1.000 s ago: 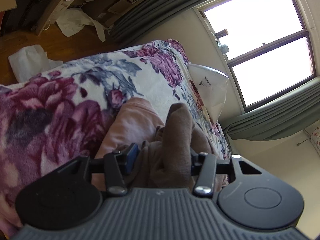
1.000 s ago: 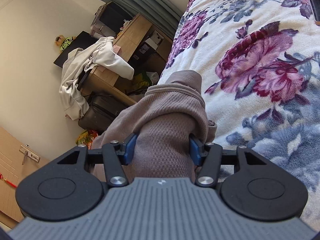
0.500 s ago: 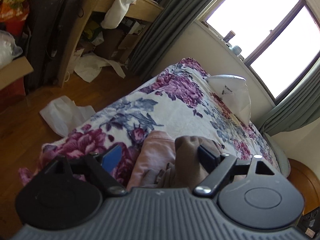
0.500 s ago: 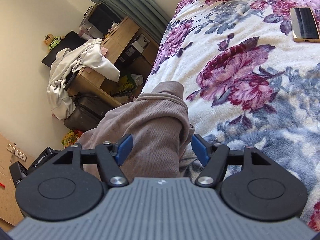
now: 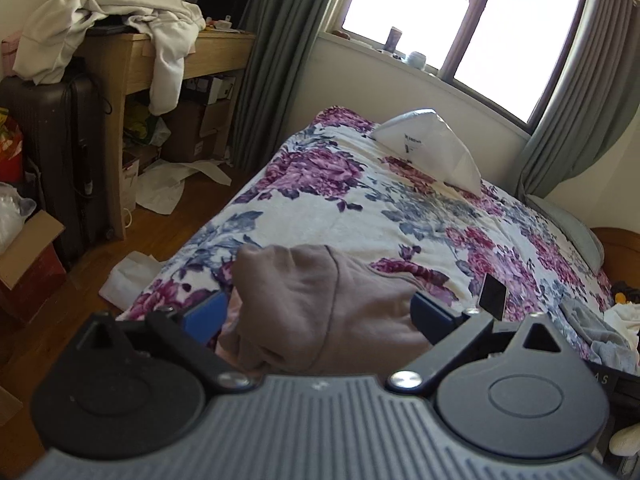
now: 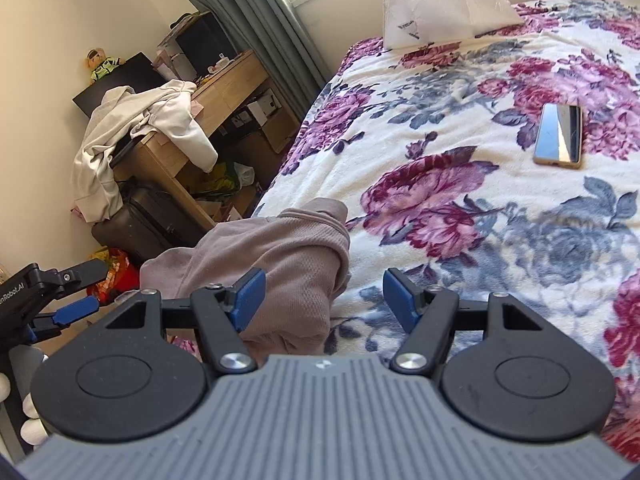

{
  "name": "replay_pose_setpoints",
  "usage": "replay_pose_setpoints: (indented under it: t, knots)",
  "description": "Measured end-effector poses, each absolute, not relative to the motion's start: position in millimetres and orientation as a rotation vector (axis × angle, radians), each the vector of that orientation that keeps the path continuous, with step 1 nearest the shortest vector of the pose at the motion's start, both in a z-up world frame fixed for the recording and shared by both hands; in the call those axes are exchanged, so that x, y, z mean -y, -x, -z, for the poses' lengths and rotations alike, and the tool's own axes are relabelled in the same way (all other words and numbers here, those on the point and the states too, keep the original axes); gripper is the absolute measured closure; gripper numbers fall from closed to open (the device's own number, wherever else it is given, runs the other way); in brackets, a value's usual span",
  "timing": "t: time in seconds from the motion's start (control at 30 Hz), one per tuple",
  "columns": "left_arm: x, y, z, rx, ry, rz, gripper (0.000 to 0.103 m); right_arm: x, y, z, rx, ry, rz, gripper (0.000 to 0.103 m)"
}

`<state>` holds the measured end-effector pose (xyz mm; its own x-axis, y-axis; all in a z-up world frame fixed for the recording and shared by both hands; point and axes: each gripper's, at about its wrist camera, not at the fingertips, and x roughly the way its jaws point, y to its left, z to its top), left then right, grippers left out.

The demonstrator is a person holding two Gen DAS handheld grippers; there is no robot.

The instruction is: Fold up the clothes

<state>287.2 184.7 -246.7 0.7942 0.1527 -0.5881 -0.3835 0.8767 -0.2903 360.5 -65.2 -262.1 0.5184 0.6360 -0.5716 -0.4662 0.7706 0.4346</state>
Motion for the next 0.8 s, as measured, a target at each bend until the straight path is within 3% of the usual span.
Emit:
replay_pose_setpoints:
  t: [0.33, 0.8]
  knots:
    - [-140.7, -278.1, 242.4, -0.703, 0.369, -0.296, 0.004, 82.7, -331.7, 241.5, -0.782, -0.074, -0.596, 0.028]
    - [-87.0, -283.1, 237.8, -0.794, 0.232, -0.268, 0.003, 98.4, -312.9, 220.2, -0.764, 0.001, -0.468, 0.025]
